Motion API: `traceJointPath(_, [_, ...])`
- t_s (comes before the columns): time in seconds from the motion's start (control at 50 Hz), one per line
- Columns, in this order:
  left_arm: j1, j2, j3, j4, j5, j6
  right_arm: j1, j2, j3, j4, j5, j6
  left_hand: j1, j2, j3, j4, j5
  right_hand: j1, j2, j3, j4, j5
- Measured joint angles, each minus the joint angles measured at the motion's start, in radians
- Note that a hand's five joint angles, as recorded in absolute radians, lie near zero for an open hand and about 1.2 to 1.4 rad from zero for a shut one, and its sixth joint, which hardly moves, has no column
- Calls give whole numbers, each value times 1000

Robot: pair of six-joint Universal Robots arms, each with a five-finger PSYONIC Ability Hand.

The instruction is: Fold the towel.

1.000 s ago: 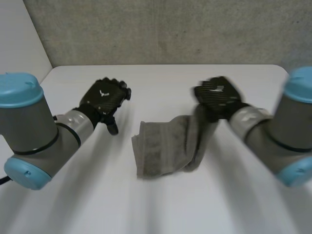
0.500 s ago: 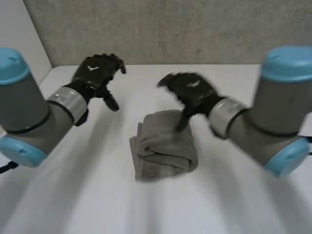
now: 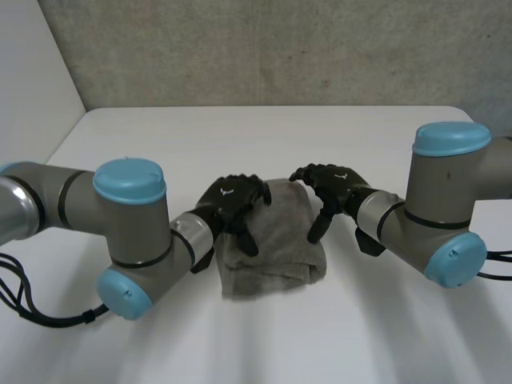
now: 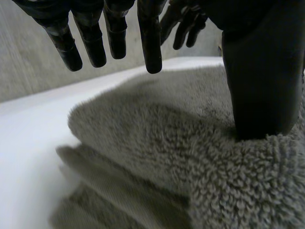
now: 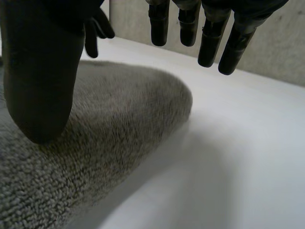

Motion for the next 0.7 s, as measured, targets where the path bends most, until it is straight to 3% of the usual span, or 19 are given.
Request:
traceJointPath(0.26, [6, 24, -155, 4, -7, 11, 14, 84, -49, 5, -2, 27, -26, 0, 0, 0, 0, 0, 0, 0, 0, 0])
traceJointPath(0.48, [9, 91, -191, 5, -78, 32, 47, 102, -45, 7, -3, 18, -28, 0, 0, 0, 0, -5, 0, -5, 0, 0])
traceJointPath(0.7, [18, 177, -151, 0, -91, 23, 30, -43, -34, 31, 20, 12, -34, -12, -11, -10, -10, -5, 0, -5, 0, 0])
